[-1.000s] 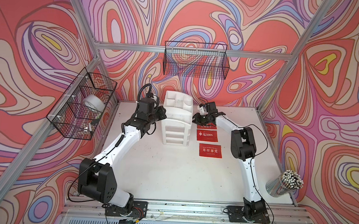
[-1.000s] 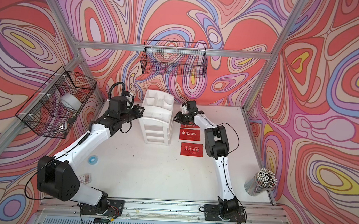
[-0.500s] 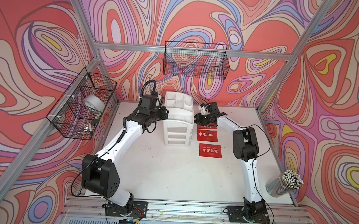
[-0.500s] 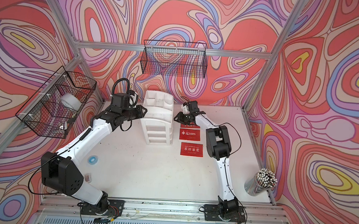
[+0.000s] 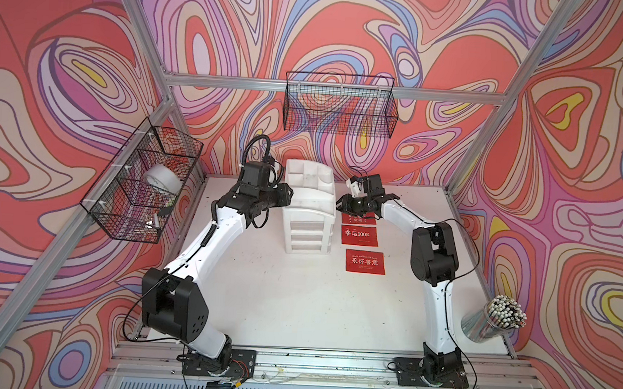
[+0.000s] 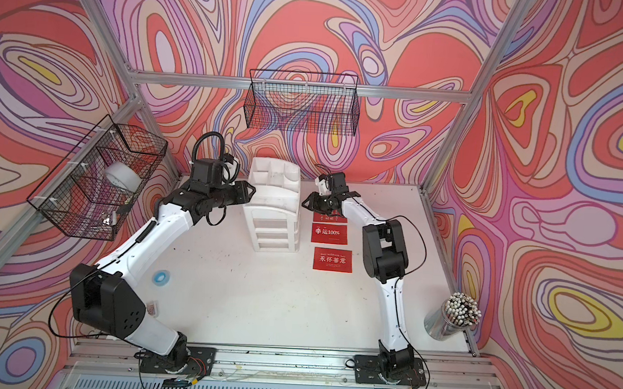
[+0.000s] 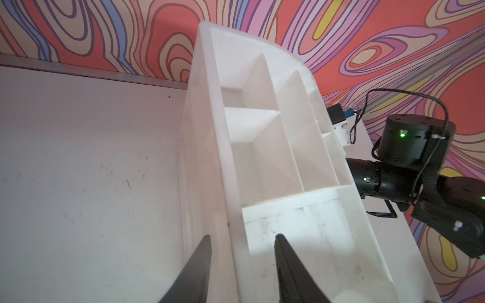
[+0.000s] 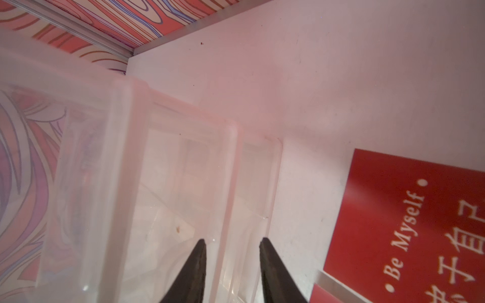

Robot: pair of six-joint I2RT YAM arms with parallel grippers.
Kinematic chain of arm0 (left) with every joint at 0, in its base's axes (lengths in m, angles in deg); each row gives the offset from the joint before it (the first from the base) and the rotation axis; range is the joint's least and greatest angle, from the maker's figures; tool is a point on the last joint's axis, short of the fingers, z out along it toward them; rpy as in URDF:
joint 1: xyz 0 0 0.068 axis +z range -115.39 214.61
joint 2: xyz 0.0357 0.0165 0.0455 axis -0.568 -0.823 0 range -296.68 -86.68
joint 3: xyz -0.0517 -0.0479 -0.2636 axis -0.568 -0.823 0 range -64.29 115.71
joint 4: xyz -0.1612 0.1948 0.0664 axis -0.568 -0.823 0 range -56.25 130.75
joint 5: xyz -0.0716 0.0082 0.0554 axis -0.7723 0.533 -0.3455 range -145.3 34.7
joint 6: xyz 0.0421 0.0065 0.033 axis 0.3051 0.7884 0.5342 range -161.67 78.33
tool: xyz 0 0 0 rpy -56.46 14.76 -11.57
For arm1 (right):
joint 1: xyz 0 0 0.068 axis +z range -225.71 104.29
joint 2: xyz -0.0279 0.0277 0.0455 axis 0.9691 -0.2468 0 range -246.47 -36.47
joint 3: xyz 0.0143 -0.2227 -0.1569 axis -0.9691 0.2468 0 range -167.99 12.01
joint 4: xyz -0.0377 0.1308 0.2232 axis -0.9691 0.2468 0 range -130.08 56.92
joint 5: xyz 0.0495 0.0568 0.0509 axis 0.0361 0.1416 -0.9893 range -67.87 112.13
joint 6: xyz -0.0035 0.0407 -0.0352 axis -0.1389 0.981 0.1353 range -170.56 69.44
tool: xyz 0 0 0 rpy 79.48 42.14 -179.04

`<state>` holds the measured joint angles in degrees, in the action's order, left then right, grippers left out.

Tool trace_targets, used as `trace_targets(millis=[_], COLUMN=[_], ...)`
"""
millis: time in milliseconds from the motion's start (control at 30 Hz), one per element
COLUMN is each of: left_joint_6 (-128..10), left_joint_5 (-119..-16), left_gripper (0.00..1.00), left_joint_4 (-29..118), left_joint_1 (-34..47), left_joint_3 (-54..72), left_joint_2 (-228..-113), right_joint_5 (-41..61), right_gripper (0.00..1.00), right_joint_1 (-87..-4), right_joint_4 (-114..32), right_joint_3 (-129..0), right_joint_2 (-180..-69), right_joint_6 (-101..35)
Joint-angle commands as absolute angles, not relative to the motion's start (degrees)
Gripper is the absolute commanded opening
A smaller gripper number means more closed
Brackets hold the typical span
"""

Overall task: Take the postcards out of the drawer
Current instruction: Move the storage box to the center of the board.

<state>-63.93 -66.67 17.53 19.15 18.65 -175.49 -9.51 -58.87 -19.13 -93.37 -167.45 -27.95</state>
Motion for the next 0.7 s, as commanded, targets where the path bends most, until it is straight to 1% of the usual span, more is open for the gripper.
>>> trace_targets(millis=[0, 100, 267, 400, 500, 667], left_joint_6=[-61.23, -59.52, -57.35, -56.71, -56.37, -55.41], left_joint_5=[-63.52, -60.83, -55.77, -53.76, -51.22, -47.41], left_gripper=[0.45, 0.47, 0.55, 0.60, 0.64, 0.71], left_joint_4=[14.57, 12.85, 13.48, 15.79, 16.47, 16.05], left_joint_1=[19.67, 19.76, 19.91, 20.42, 20.89, 22.09], left_joint_3=[21.33, 22.25, 20.66, 17.78, 16.68, 15.42], left_joint_2=[-174.41, -173.85, -171.08, -167.91, -165.74, -162.79], right_joint_5=[-6.71, -4.82, 0.65, 2.81, 4.66, 7.89], right_gripper=[0.36, 0.38, 0.40, 0.41, 0.45, 0.57], right_joint_1=[-59.79, -60.50, -61.46, -62.97, -64.64, -67.33], right_joint_4=[-19.42, -18.73, -16.61, -19.89, -22.20, -24.88], right_joint_3=[-90.49, -88.21, -84.11, -77.42, -72.50, -65.76], right_joint_2=[-163.06, -160.32, -154.58, -148.46, -143.79, -135.66], right_joint_6=[-29.66, -31.05, -34.06, -34.61, -34.65, -35.24])
